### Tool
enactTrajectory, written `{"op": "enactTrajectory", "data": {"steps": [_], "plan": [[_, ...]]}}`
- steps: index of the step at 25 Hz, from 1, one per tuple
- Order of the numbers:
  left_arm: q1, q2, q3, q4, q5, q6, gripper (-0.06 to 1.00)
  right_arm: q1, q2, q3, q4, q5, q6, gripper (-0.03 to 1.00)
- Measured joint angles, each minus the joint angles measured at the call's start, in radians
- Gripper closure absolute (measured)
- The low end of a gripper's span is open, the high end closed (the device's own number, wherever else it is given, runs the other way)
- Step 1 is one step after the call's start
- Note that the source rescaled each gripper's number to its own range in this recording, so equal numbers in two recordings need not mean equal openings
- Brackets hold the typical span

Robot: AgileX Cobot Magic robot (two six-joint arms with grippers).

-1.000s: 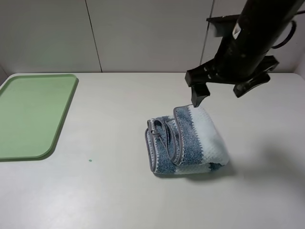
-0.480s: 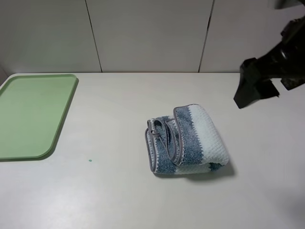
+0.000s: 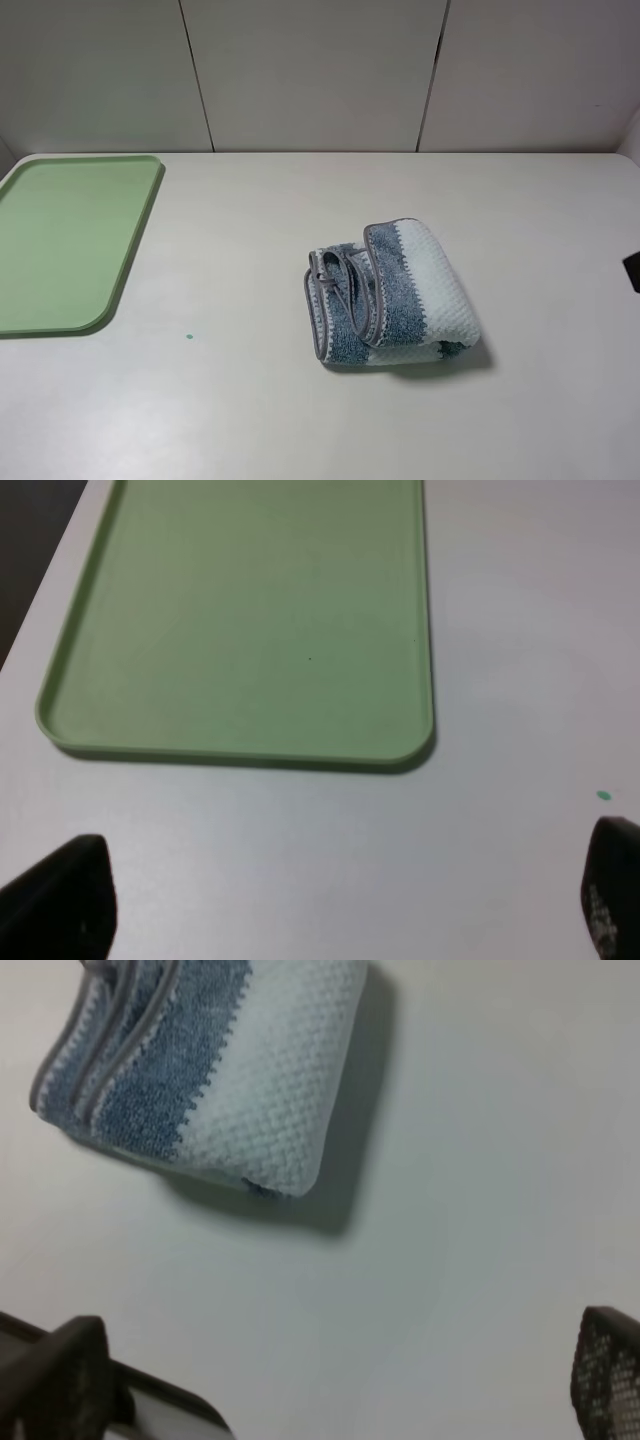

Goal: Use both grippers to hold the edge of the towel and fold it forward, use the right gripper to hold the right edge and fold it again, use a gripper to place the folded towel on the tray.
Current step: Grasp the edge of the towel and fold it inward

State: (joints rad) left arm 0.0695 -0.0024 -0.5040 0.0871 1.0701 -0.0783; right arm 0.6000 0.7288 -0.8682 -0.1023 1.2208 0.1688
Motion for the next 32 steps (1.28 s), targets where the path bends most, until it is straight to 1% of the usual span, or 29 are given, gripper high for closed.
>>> {"op": "enactTrajectory", "data": {"steps": [4, 7, 11, 15, 19, 21, 24, 32], "plan": [[0.0, 0.0, 0.0, 0.0, 0.0, 0.0, 0.03, -0.014, -0.175, 0.08, 0.0, -0.002, 0.0, -0.03], [0.0, 0.0, 0.0, 0.0, 0.0, 0.0, 0.03, -0.082, -0.297, 0.146, 0.002, -0.025, -0.001, -0.03], [0.0, 0.0, 0.0, 0.0, 0.0, 0.0, 0.03, -0.235, -0.441, 0.23, 0.015, -0.063, -0.001, -0.03], [0.0, 0.0, 0.0, 0.0, 0.0, 0.0, 0.03, -0.406, -0.56, 0.295, 0.048, -0.129, -0.011, -0.03], [0.0, 0.0, 0.0, 0.0, 0.0, 0.0, 0.03, -0.563, -0.655, 0.344, 0.052, -0.195, -0.059, -0.03], [0.0, 0.0, 0.0, 0.0, 0.0, 0.0, 0.03, -0.618, -0.699, 0.368, 0.052, -0.197, -0.08, -0.03], [0.0, 0.0, 0.0, 0.0, 0.0, 0.0, 0.03, -0.659, -0.732, 0.374, 0.055, -0.195, -0.089, -0.03], [0.0, 0.0, 0.0, 0.0, 0.0, 0.0, 0.03, -0.659, -0.735, 0.374, 0.055, -0.196, -0.089, -0.03]]}}
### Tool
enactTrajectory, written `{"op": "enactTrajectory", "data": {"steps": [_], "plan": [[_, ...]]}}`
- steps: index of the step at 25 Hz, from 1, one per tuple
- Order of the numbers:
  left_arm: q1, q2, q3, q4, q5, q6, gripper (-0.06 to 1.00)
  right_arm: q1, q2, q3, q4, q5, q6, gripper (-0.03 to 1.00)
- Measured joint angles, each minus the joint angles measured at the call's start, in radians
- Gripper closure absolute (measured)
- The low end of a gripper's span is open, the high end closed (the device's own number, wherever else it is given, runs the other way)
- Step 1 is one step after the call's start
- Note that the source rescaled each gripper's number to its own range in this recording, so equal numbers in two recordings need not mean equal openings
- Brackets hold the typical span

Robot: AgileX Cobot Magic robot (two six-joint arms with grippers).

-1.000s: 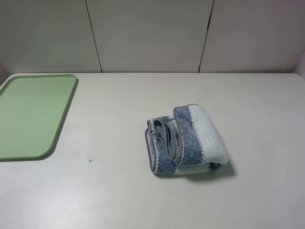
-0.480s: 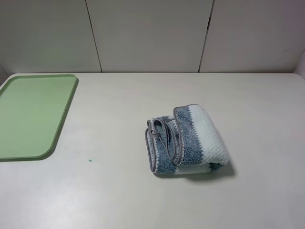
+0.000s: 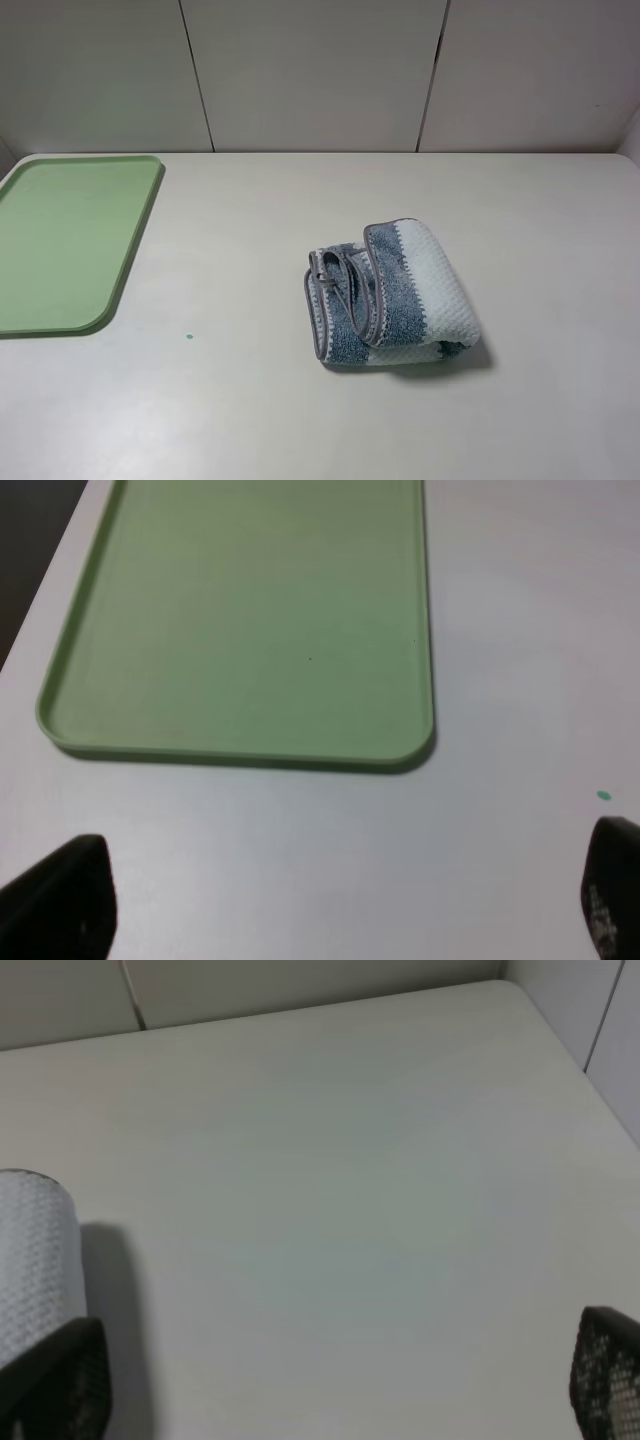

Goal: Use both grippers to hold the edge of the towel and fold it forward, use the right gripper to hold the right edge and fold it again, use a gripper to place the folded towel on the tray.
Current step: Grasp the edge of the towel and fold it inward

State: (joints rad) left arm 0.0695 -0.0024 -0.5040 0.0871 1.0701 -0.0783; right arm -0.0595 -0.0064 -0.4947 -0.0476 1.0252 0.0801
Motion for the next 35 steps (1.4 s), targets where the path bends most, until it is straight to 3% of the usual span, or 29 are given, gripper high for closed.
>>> {"op": "enactTrajectory", "data": {"steps": [18, 25, 35], "plan": [[0.0, 0.0, 0.0, 0.0, 0.0, 0.0, 0.03, 0.0, 0.0, 0.0, 0.0, 0.0, 0.0, -0.03], [0.0, 0.0, 0.0, 0.065, -0.013, 0.0, 0.03, 0.0, 0.0, 0.0, 0.0, 0.0, 0.0, -0.03], [0.0, 0.082, -0.039, 0.037, -0.043, 0.029, -0.05, 0.0, 0.0, 0.0, 0.0, 0.0, 0.0, -0.03]]}}
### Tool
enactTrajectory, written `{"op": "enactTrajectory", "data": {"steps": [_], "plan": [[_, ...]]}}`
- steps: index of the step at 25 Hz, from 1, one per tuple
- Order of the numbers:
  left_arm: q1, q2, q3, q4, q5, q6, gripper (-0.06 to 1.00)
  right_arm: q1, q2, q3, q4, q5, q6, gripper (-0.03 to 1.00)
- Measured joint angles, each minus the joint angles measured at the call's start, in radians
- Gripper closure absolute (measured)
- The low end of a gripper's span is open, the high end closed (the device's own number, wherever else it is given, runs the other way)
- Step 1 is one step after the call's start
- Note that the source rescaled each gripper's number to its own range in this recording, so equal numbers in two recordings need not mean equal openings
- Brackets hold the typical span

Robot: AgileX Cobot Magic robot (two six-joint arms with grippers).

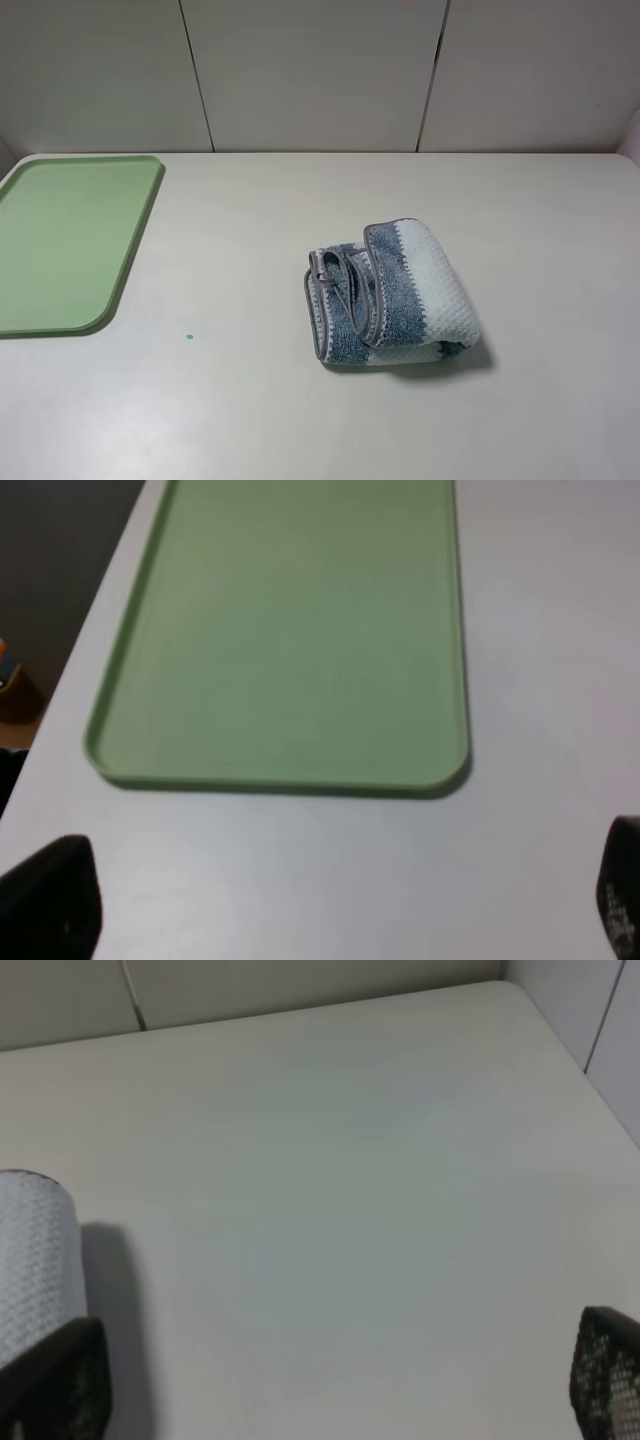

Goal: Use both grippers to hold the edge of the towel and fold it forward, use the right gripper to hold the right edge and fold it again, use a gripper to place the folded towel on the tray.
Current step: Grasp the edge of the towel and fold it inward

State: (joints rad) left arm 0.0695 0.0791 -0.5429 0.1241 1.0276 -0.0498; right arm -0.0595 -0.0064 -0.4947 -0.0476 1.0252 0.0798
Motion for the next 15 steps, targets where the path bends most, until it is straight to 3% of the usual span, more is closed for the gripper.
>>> {"op": "enactTrajectory", "data": {"steps": [9, 15], "plan": [[-0.011, 0.427, -0.158, -0.124, -0.032, 0.017, -0.05, 0.0, 0.0, 0.0, 0.0, 0.0, -0.001, -0.03], [-0.143, 0.666, -0.215, -0.148, -0.101, 0.021, -0.05, 0.0, 0.0, 0.0, 0.0, 0.0, -0.001, -0.03]]}}
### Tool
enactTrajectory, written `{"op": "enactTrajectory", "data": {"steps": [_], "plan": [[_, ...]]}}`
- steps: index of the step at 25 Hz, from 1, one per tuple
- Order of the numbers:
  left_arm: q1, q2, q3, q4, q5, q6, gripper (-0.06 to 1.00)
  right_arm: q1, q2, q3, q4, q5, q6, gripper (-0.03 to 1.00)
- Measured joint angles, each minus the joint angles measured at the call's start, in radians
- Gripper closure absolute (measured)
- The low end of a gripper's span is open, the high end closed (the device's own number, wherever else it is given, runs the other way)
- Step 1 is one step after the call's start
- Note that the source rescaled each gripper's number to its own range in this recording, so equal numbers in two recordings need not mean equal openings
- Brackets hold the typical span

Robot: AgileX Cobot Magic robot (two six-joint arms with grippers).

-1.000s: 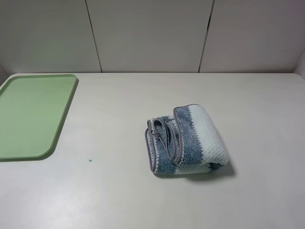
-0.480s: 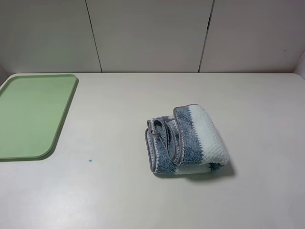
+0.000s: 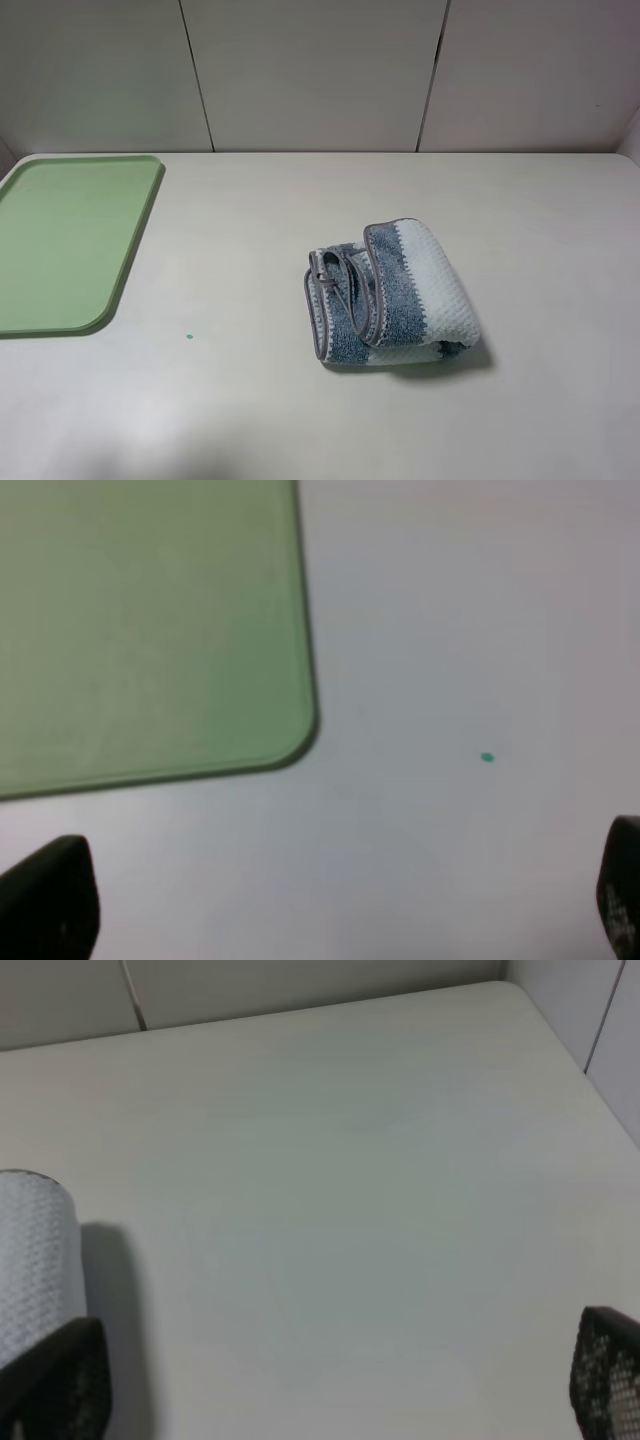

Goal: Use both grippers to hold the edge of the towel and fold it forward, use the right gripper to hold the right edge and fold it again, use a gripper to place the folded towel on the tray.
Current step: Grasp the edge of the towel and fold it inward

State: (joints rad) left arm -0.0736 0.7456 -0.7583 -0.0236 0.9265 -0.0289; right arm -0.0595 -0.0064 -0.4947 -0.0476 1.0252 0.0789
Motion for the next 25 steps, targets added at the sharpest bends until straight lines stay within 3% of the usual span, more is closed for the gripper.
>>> {"op": "enactTrajectory", "data": {"steps": [11, 25], "plan": [[-0.298, 0.445, -0.102, -0.098, -0.208, -0.028, -0.05, 0.0, 0.0, 0.0, 0.001, 0.0, -0.002, -0.03], [-0.63, 0.84, -0.239, -0.106, -0.478, -0.262, -0.05, 0.0, -0.001, 0.0, 0.001, 0.0, -0.002, -0.03]]}}
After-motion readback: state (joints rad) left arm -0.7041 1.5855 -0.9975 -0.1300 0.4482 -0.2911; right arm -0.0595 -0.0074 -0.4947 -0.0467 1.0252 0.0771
